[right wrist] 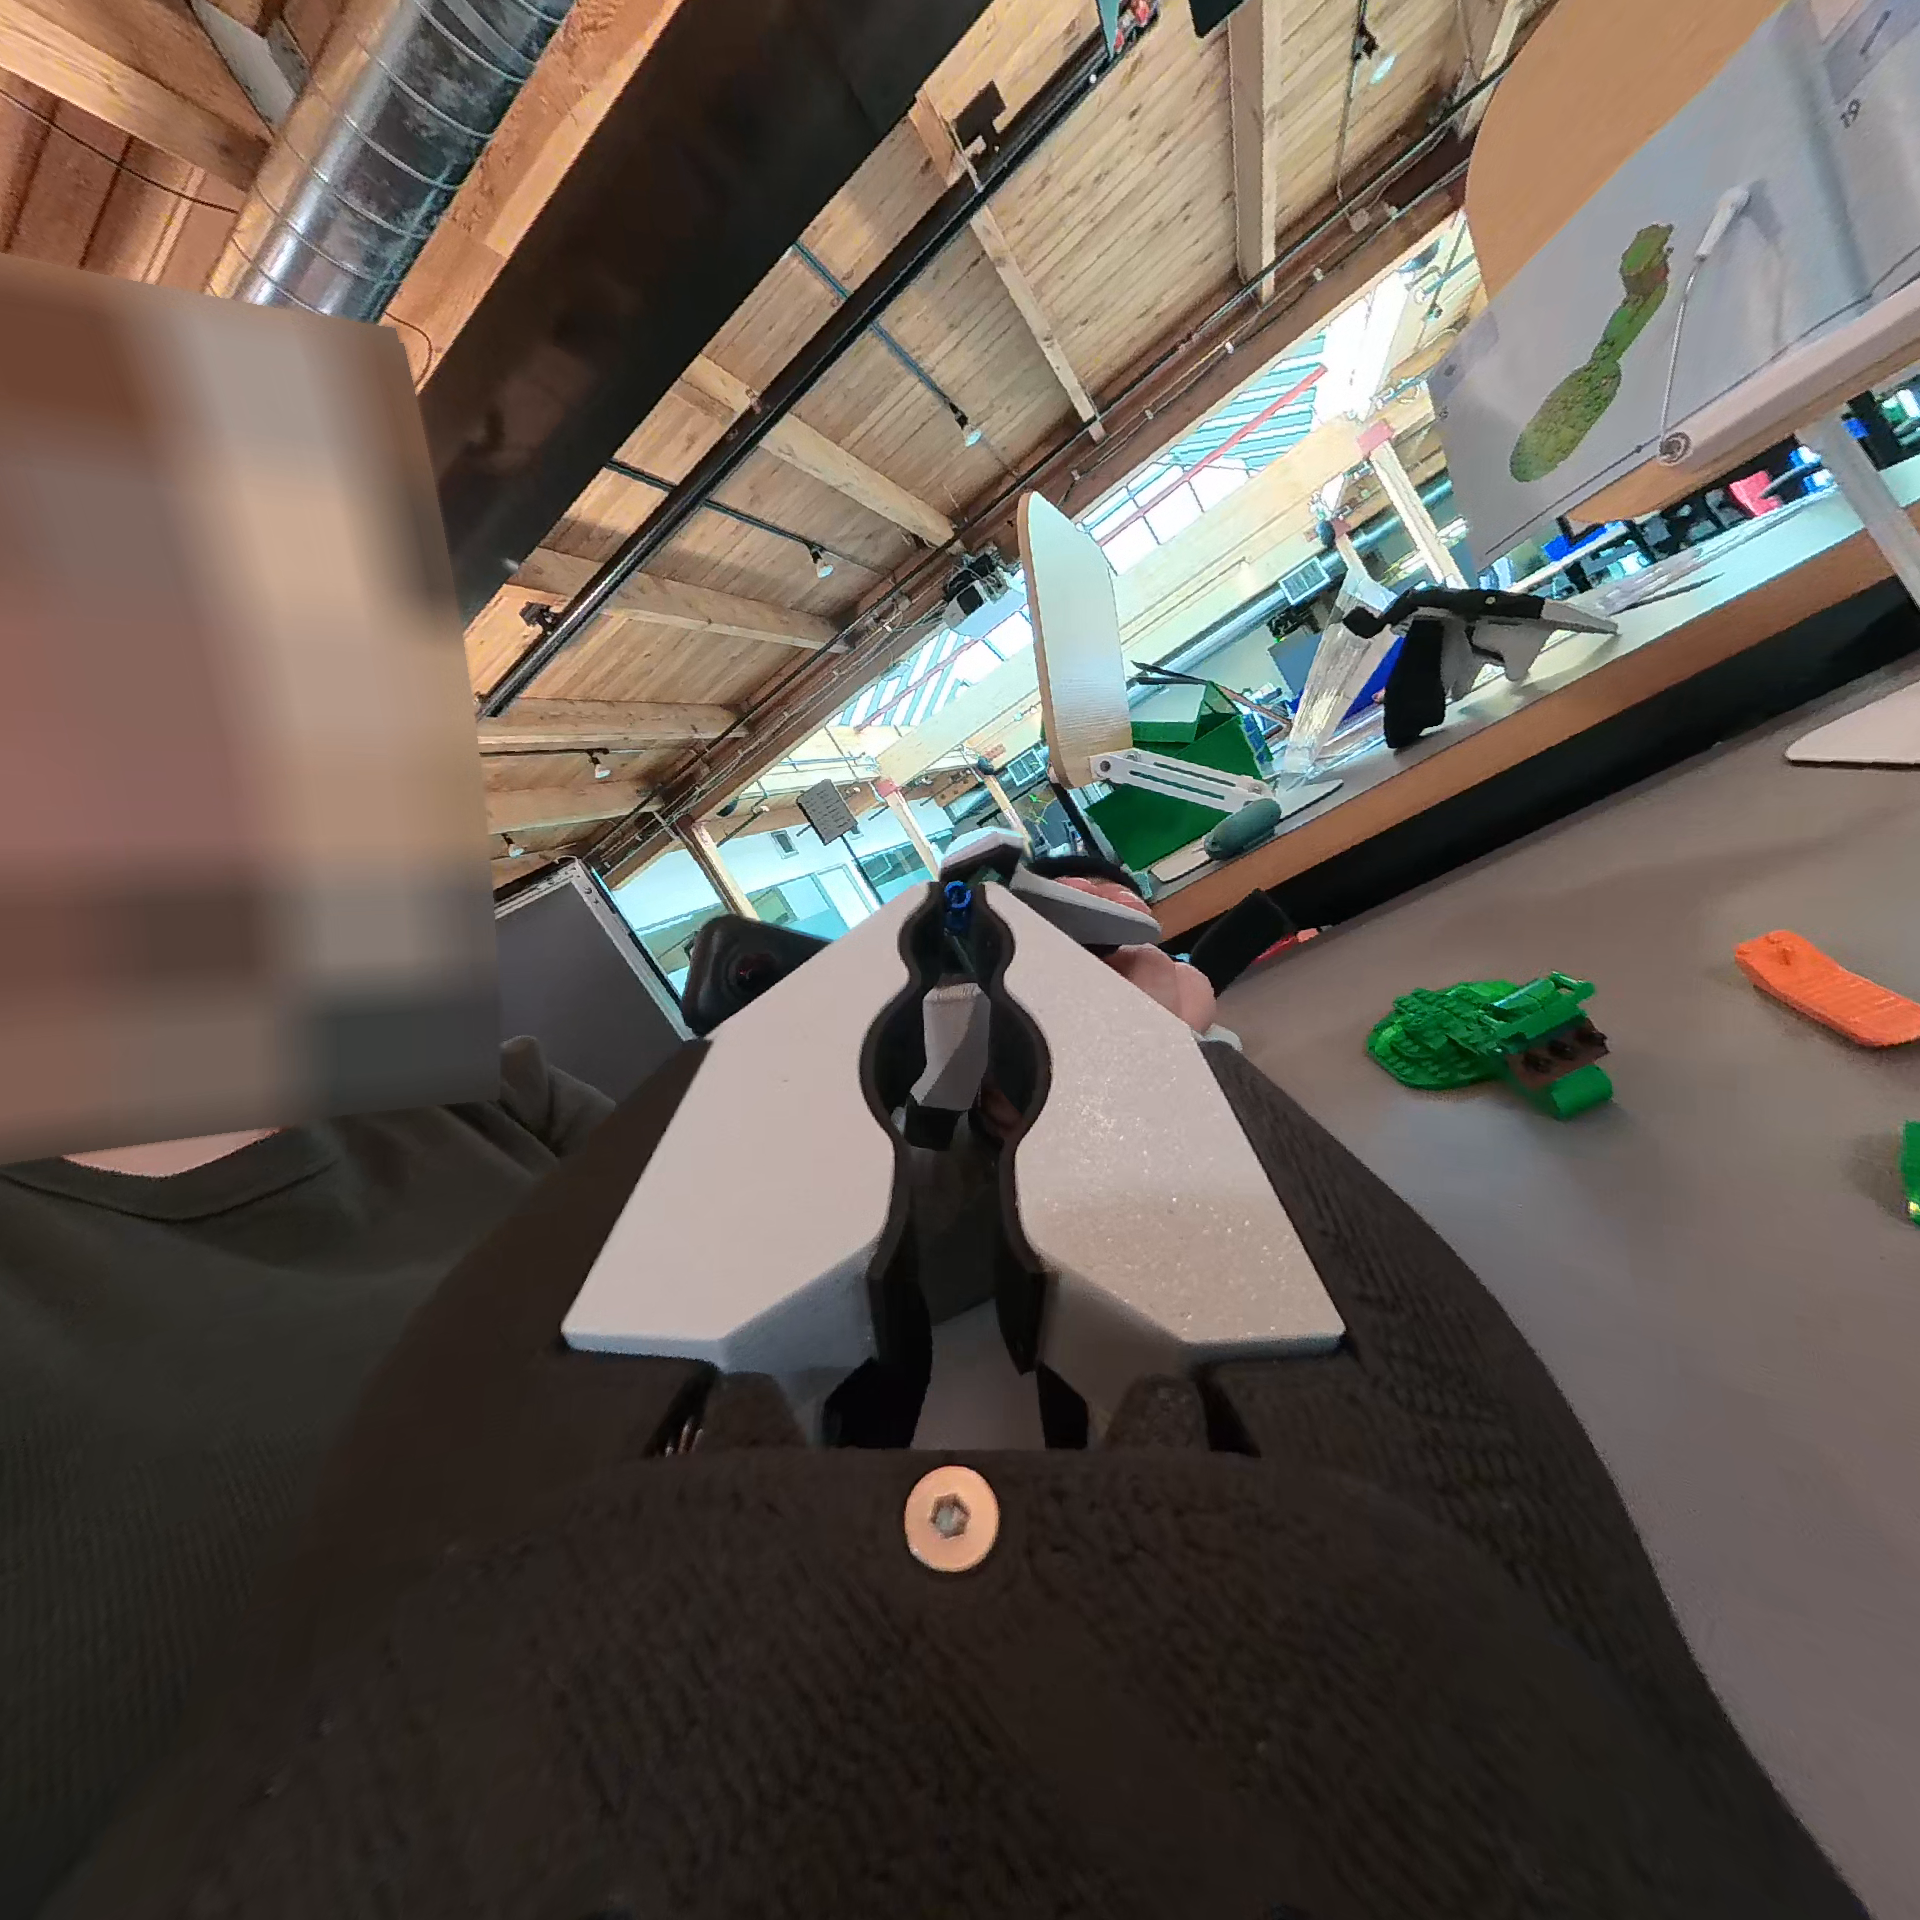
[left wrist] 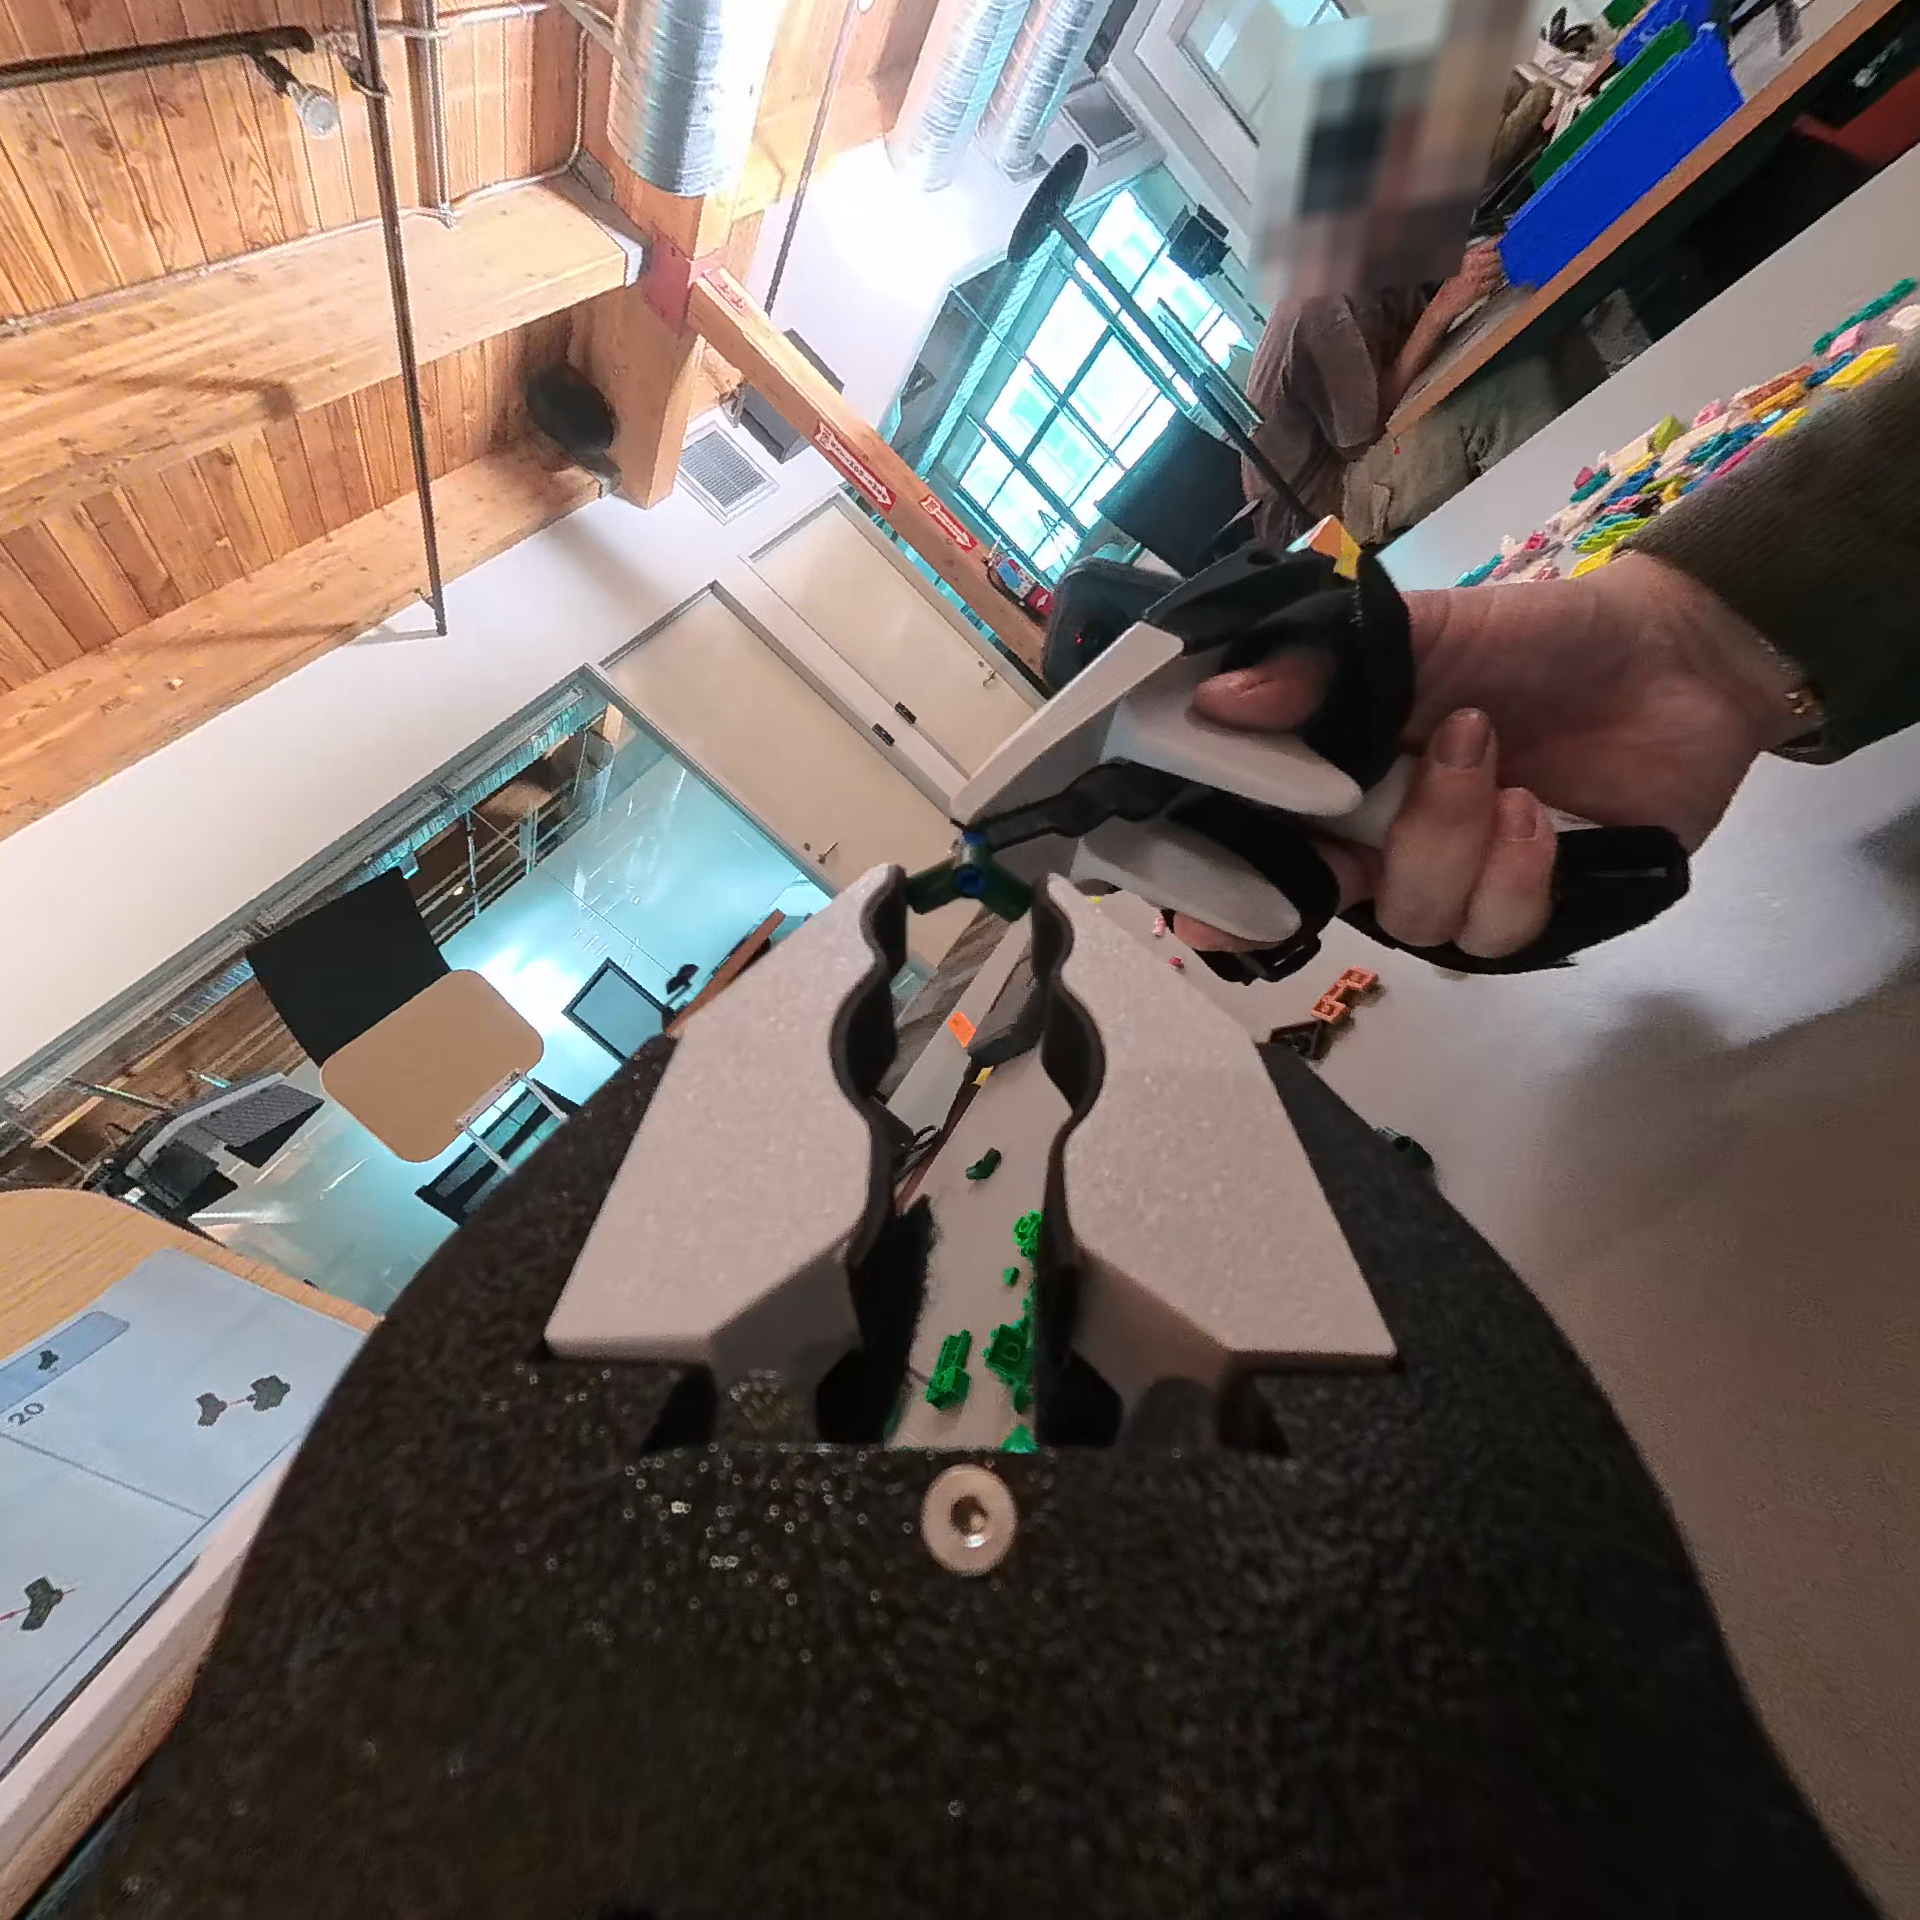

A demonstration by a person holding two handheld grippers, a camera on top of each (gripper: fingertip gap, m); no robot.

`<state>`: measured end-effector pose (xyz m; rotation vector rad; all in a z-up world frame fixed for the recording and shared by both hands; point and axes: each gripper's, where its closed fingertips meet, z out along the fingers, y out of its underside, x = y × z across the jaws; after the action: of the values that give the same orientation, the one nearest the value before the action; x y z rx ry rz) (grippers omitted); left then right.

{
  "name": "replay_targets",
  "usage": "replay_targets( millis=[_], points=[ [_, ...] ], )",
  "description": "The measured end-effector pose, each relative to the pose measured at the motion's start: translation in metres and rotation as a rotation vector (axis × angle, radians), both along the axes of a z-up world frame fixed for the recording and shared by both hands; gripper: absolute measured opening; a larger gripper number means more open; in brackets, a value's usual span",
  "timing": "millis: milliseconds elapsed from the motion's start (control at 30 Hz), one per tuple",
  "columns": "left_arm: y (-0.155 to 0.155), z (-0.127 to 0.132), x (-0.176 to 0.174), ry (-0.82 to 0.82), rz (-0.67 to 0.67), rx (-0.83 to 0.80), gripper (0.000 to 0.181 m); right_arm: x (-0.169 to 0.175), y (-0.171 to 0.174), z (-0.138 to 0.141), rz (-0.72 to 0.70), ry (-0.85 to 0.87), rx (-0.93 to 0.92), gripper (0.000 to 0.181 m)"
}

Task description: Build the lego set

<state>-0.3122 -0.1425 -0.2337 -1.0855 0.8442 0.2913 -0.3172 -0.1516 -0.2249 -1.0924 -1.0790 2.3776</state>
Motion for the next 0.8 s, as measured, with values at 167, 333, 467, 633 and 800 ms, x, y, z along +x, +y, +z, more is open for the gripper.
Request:
replay_targets(
  millis=[167,333,467,633,800],
  points=[
    [-0.006,0.009,0.002,-0.009,0.0,0.068,0.021,0.009,0.007,0.014,-0.025,0.059,-0.002,0.02],
    [-0.016,0.024,-0.004,-0.092,-0.03,0.119,0.021,0.025,0.036,0.018,-0.193,0.072,0.078,0.022],
    [-0.019,0.028,-0.006,-0.132,-0.052,0.128,0.021,0.03,0.039,0.019,-0.213,0.063,0.105,0.022],
    [-0.02,0.029,-0.005,-0.142,-0.068,0.133,0.021,0.023,0.033,0.01,-0.181,0.019,0.118,0.022],
    [-0.016,0.025,-0.009,-0.138,-0.039,0.123,0.022,0.014,0.039,-0.002,-0.32,-0.001,0.206,0.02]
  ],
)
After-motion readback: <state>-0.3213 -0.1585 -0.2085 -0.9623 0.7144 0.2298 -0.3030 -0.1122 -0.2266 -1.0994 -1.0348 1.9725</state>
